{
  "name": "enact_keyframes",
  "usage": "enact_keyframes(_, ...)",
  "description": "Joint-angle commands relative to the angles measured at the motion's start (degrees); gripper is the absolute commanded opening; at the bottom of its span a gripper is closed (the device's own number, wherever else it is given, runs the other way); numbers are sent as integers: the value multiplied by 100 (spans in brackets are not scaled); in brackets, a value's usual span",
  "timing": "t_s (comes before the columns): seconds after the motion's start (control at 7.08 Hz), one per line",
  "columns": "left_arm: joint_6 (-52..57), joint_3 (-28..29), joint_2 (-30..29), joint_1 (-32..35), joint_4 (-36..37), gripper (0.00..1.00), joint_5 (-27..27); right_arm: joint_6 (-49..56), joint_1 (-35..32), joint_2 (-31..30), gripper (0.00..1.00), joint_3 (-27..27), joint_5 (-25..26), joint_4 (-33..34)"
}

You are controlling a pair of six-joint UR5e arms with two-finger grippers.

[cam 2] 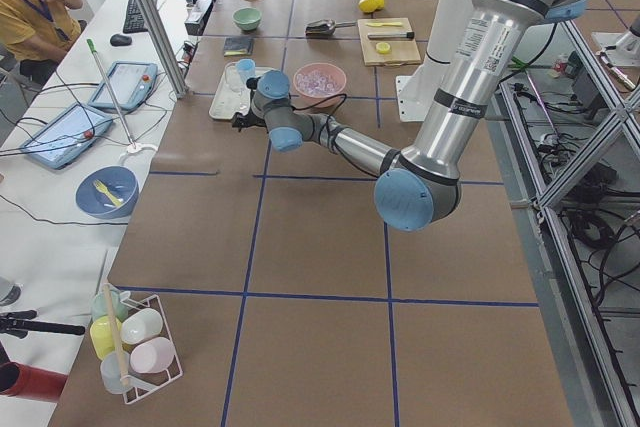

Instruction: Put ice in cup with scoop

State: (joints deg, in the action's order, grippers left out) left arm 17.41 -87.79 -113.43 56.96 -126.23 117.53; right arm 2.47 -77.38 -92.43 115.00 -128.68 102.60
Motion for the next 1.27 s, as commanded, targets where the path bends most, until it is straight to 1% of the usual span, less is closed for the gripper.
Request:
enact_keyframes(0.0, 280, -266, 65, 1660, 2228, 100, 637, 1132, -1065, -99, 100, -12, -8, 1110)
enact_keyframes(0.14, 298, -178, 492, 2217, 2425, 100, 675, 1133, -1277, -439, 100, -126, 27, 1078)
enact_keyframes(0.28, 289, -90, 906, 2571, 2436, 100, 710, 1142, -1515, -669, 100, -457, 27, 1026)
enact_keyframes(0.42, 263, -81, 1423, 2748, 2427, 100, 971, 1063, -1526, -689, 100, -617, 1, 1025)
enact_keyframes(0.56, 341, -81, 1837, 3002, 2271, 100, 1139, 1045, -1526, -706, 100, -628, -51, 1016)
enact_keyframes(0.71, 263, 41, 2355, 3040, 2295, 100, 1210, 1045, -1526, -706, 100, -645, -60, 1016)
enact_keyframes(0.85, 245, -1, 2317, 3145, 2678, 100, 1211, 1045, -1526, -706, 100, -645, -69, 1016)
enact_keyframes(0.99, 97, -19, 2316, 3250, 3239, 100, 1368, 1045, -1526, -706, 100, -654, -69, 1016)
enact_keyframes(1.13, -44, -63, 2342, 3434, 3288, 100, 1709, 1045, -1526, -706, 100, -645, -69, 1016)
